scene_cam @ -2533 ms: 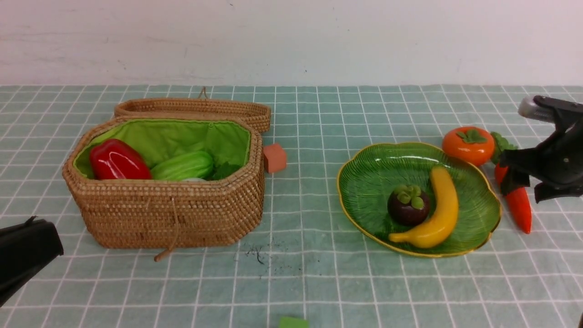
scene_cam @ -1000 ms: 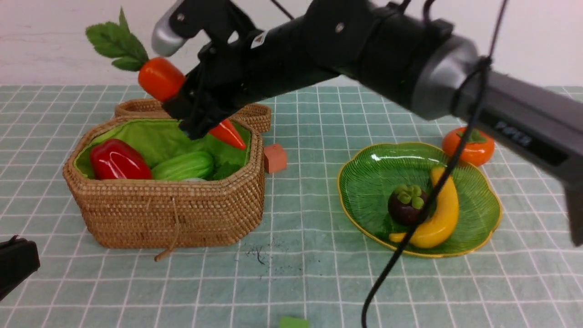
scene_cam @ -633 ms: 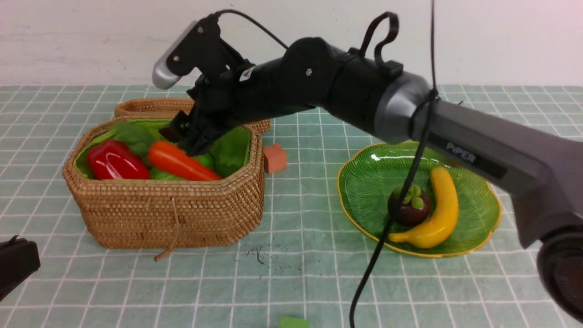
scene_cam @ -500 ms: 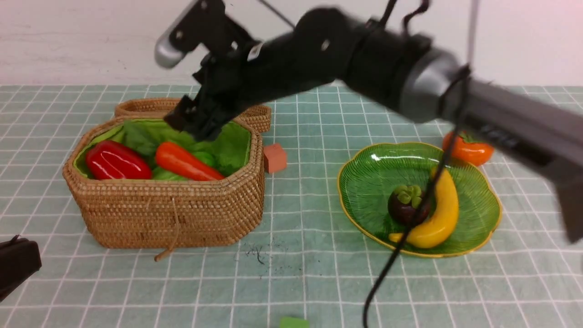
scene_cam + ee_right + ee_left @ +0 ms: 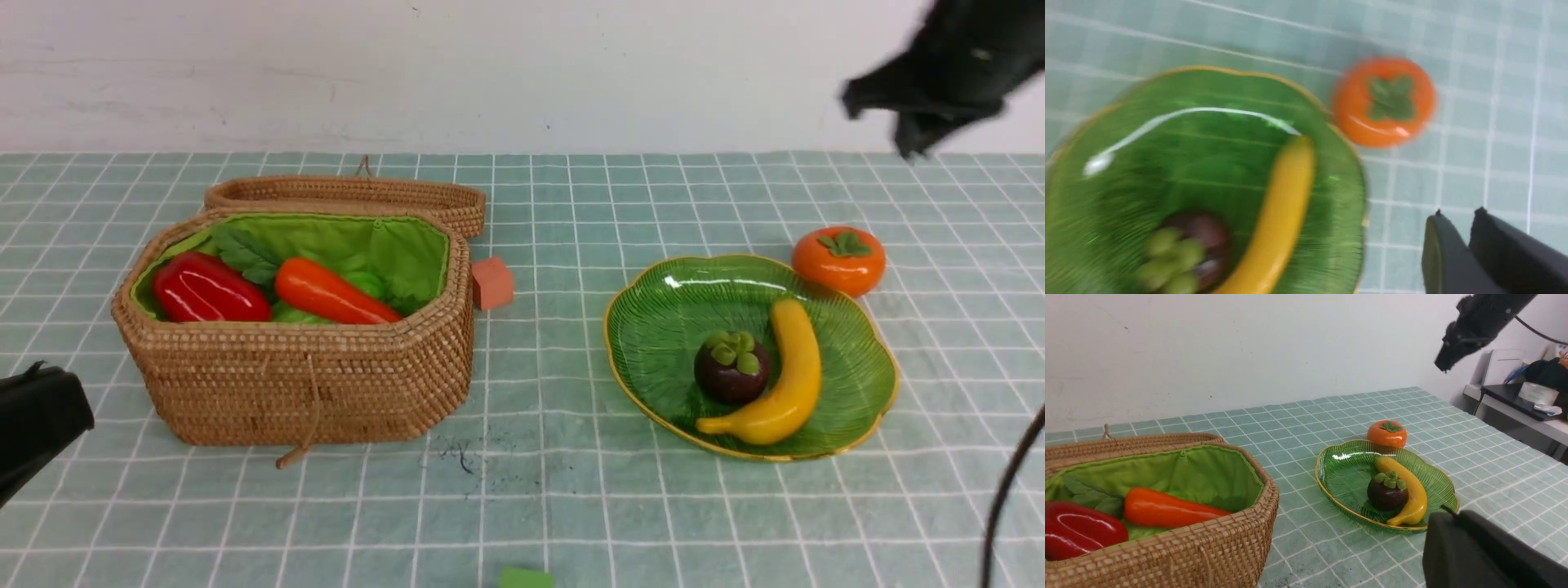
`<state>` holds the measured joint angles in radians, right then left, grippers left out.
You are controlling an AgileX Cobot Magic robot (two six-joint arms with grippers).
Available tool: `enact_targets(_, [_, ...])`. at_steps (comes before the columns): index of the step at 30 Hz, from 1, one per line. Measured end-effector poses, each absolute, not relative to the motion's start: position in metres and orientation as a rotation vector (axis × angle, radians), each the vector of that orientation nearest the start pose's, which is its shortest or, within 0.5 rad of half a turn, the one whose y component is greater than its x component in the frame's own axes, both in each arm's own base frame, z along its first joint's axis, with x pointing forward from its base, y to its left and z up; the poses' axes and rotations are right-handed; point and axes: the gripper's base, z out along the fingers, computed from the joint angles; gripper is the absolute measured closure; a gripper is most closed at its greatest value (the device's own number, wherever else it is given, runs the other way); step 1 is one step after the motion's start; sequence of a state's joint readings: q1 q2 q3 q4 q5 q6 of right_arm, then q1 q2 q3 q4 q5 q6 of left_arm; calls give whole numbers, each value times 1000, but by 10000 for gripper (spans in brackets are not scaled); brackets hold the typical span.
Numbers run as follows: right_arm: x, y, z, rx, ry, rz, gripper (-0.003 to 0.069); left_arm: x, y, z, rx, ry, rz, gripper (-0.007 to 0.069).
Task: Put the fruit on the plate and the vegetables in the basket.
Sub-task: Grab a tomato with your right arm and place it on the plate on the right.
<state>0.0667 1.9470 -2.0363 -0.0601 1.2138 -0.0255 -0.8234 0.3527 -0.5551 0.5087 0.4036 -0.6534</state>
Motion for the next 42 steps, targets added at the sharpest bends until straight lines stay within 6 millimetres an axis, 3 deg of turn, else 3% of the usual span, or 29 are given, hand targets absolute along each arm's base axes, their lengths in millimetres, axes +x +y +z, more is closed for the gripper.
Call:
enact_targets(1, [442,-5,338,2,2624,8,486,61,-41,343,384,1627,-607,637])
enact_targets(3, [451,-18,326,64,2619,61,444,61,-41,343,385,1627,-607,637])
enact_targets(5, [473,-42,293,227,2584,218,304,61,-41,343,385,1627,-607,637])
enact_targets(6, [475,-45,287,249,2583,242,292,61,-41,343,385,1627,-607,637])
enact_targets(8, [492,-61,261,383,2514,376,139,61,-41,343,385,1626,-606,637])
enact_targets(10, [502,-69,241,441,2470,439,41,61,-41,343,385,1626,-606,637])
enact_targets(12, [510,-72,222,471,2454,468,-7,61,-41,344,386,1624,-608,637])
enact_targets(18, [525,-74,185,548,2402,511,-4,61,-41,344,387,1614,-614,636])
enact_targets(32, [534,-53,172,514,2374,613,82,62,-40,345,348,1619,-626,634])
enact_targets(36, [535,-50,173,507,2369,625,178,62,-40,345,349,1617,-622,634])
enact_targets(42, [535,-50,173,508,2367,628,182,62,-40,345,349,1617,-622,634])
